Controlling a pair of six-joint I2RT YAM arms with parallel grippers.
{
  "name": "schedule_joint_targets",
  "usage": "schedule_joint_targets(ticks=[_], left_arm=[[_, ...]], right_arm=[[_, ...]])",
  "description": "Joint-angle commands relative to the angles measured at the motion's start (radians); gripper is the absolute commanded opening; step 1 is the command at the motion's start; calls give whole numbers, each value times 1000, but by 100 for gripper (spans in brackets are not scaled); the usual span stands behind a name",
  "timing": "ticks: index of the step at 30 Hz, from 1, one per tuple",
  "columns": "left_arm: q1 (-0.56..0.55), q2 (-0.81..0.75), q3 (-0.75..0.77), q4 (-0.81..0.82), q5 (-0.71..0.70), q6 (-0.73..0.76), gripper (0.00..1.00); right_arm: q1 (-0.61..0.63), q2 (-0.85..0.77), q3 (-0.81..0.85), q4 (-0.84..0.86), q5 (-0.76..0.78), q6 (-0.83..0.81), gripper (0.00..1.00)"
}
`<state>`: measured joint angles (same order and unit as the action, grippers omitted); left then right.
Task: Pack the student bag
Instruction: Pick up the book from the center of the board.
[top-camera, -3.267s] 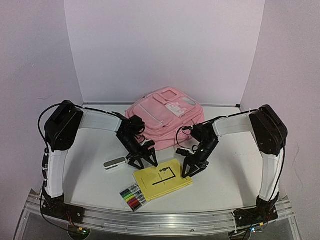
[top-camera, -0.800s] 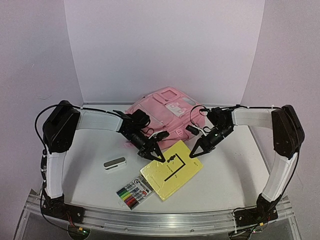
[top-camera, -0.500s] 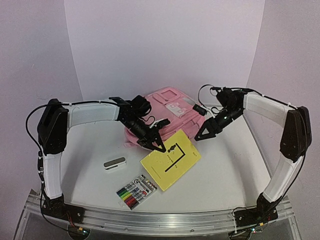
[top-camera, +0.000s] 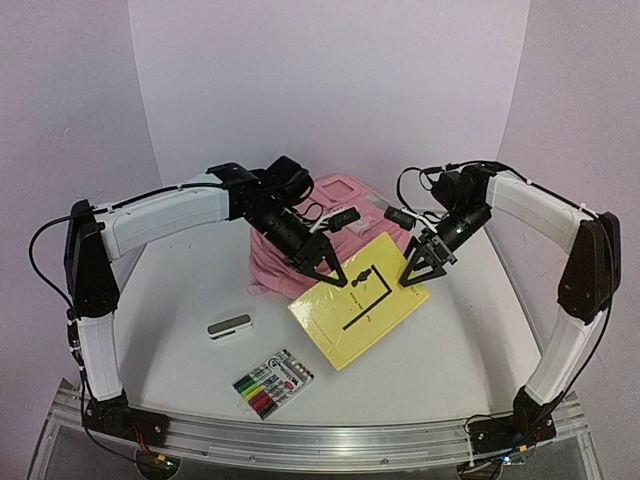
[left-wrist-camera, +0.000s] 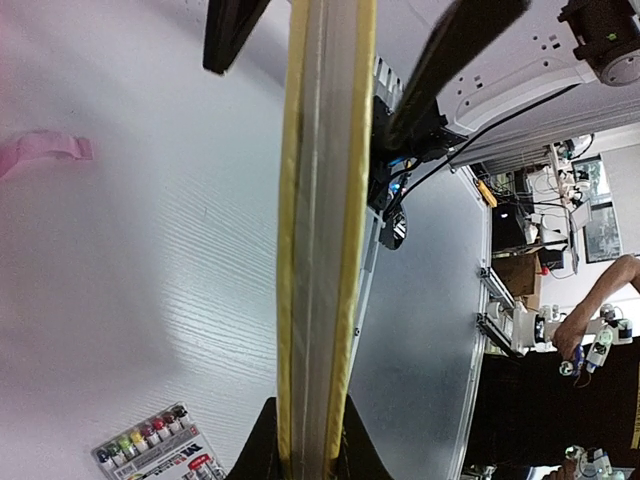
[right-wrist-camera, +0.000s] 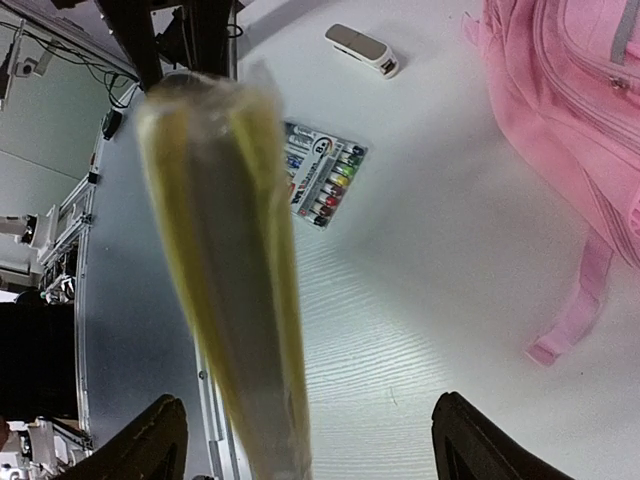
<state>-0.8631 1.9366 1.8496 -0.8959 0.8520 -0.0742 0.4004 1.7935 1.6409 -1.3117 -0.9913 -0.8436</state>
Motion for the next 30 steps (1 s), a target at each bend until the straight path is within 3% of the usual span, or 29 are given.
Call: schedule_joint_targets(ticks=[1,6,14,18,21,26,30], left_arm=[[12,-42,100,10,7,37,1],[15,-43,110,-6,-52,32,10],[212,-133,82,83,-241,-179,96],[333,-197,45,155,-323,-353,100],[417,-230,-25,254,-175,-463,100],[420,-262,-149,474,38,-590,99],[368,-300,-247,623,46,-633,98]], right_arm=[[19,17,33,-94,-99,13,46],[19,24,71,-93,-142,60,1],[-4,4,134,-94,-217,144,0],[-46,9,188,-88,-260,197,0],[-103,28,251,-19,-280,298,0],[-149,9,272,345,-315,708,0],[-148,13,280,577,-354,969,0]])
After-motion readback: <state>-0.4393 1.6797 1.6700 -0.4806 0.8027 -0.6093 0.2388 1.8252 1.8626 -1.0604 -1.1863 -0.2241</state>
